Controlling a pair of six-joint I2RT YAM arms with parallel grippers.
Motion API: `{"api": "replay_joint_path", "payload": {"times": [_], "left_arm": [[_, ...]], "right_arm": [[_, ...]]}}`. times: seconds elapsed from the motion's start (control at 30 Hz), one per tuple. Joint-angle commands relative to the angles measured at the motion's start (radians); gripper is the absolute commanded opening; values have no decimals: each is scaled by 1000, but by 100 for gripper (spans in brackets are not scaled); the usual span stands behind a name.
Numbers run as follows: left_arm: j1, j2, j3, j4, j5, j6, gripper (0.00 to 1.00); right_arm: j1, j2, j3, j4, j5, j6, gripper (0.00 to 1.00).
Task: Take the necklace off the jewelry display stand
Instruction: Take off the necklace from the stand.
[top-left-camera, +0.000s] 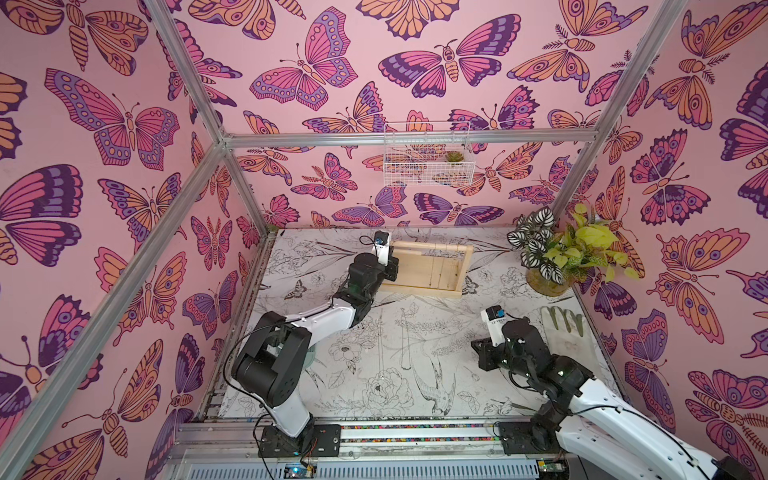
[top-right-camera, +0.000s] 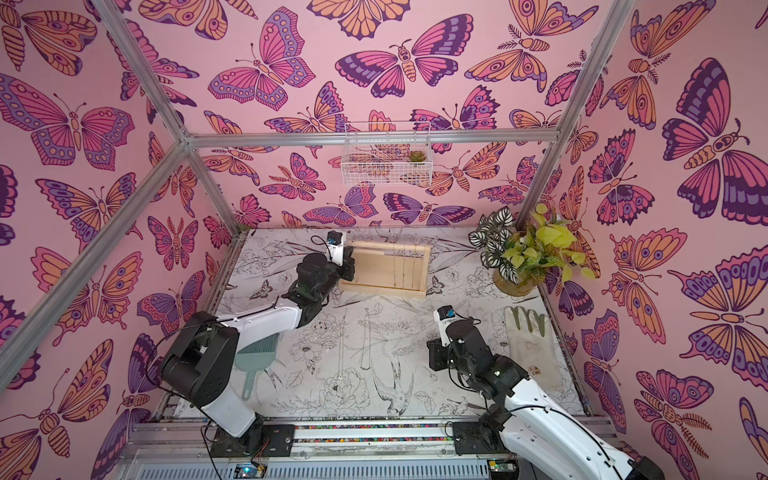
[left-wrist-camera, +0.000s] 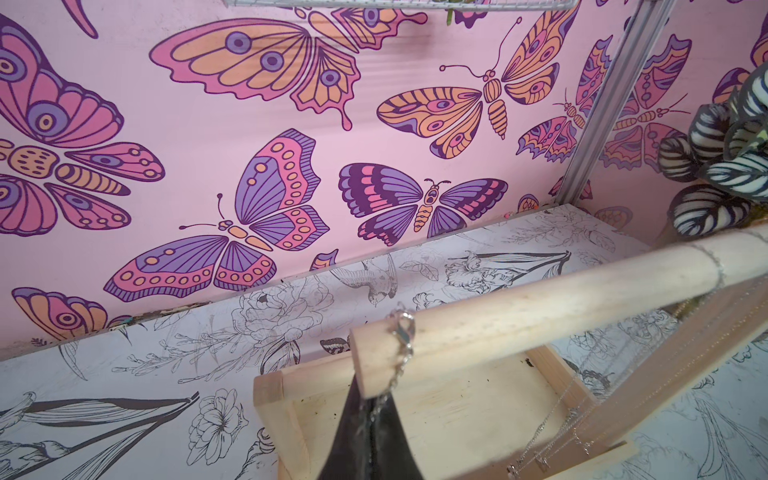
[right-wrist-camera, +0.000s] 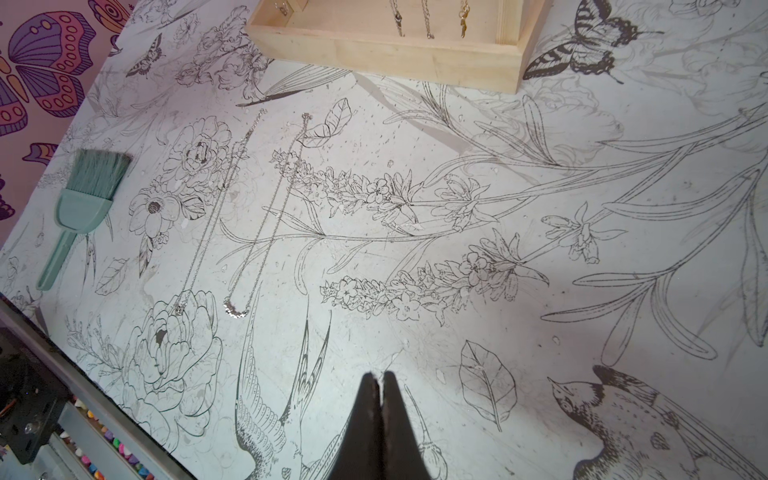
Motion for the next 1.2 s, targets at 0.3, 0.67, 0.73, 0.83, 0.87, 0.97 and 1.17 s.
{"api": "replay_joint_path", "payload": {"times": [0.3, 0.67, 0.73, 0.83, 0.87, 0.97, 1.17], "left_arm": [[28, -53, -41, -4, -20, 22, 3], [32, -99, -54, -36, -4, 38, 0], [32, -115, -58, -52, 11, 38, 0], [32, -150, -69, -87, 45, 28, 0], [32, -161, -75, -96, 56, 24, 0], [32, -205, -101, -123, 89, 9, 0], [32, -266, -125, -200, 268, -47, 0]], "right_arm": [[-4, 11, 15, 8, -3, -13, 0], [-3, 9, 14, 10, -6, -11, 0], [-4, 5, 13, 8, -2, -12, 0], [-4, -1, 14, 4, -1, -11, 0], [-3, -5, 16, 1, -1, -11, 0], [-4, -14, 21, -8, 0, -12, 0], [-3, -28, 32, -22, -5, -11, 0]]}}
